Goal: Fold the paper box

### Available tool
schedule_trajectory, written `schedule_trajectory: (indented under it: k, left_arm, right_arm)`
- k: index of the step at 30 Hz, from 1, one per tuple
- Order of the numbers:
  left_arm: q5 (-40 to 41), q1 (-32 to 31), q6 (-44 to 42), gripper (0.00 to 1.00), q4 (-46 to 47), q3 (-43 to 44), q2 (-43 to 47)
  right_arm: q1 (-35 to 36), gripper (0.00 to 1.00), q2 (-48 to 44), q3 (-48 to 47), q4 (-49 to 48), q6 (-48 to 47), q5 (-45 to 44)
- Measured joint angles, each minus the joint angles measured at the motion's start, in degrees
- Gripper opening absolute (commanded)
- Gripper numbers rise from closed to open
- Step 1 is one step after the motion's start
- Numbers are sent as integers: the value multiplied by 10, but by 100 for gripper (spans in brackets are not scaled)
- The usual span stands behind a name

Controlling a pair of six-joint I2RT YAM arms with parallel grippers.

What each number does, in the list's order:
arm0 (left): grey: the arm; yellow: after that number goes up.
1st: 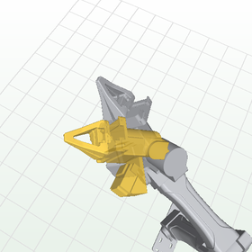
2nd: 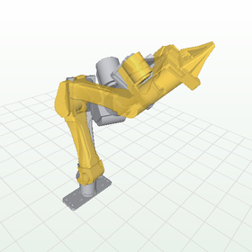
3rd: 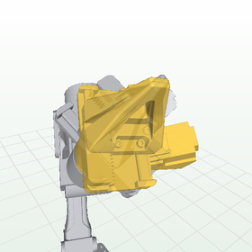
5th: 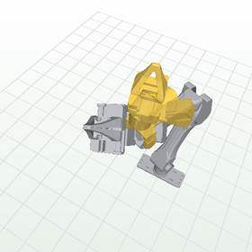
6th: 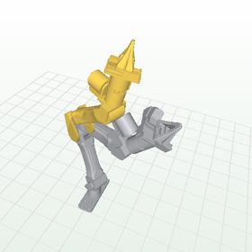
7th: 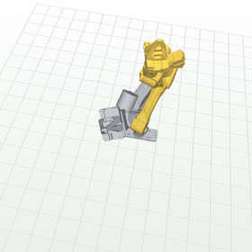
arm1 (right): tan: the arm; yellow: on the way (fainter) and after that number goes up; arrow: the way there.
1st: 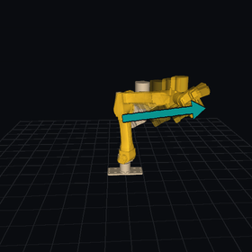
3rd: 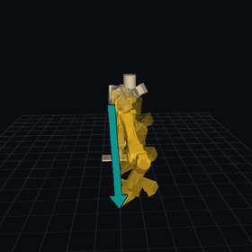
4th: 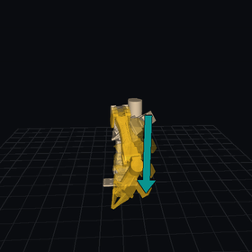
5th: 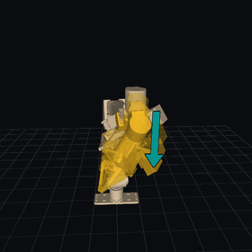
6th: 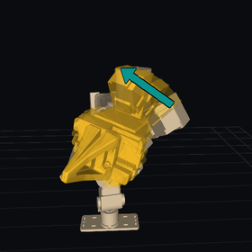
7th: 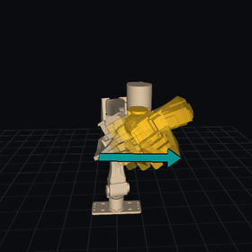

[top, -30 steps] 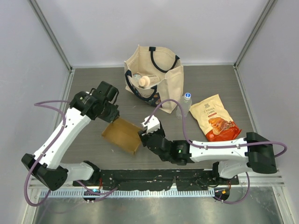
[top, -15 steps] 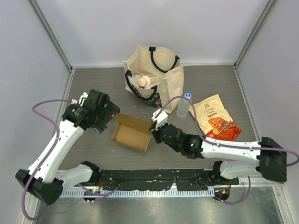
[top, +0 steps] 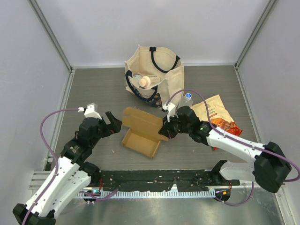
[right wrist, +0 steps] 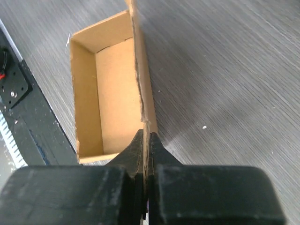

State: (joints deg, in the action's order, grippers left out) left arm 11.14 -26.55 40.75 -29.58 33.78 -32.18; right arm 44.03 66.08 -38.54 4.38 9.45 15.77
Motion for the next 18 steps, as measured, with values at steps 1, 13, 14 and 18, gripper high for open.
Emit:
schedule_trajectory:
  k: [1,13,14,18]
  left_arm:
    - [-1,0,-9,100,9,-1,-6]
    - [-88,0,-37,92,204,-66,-81]
    - [-94,0,-37,93,212,-82,-82]
    - [-99,0,-37,88,231,-98,-82]
  right_arm:
    - [-2,1,14,-8,6,-7,12]
    - [-27,1,47,-54,46,-72,127]
    - [-31,1,52,-61,52,-77,134]
    - [-41,1,66,-71,58,-93,146]
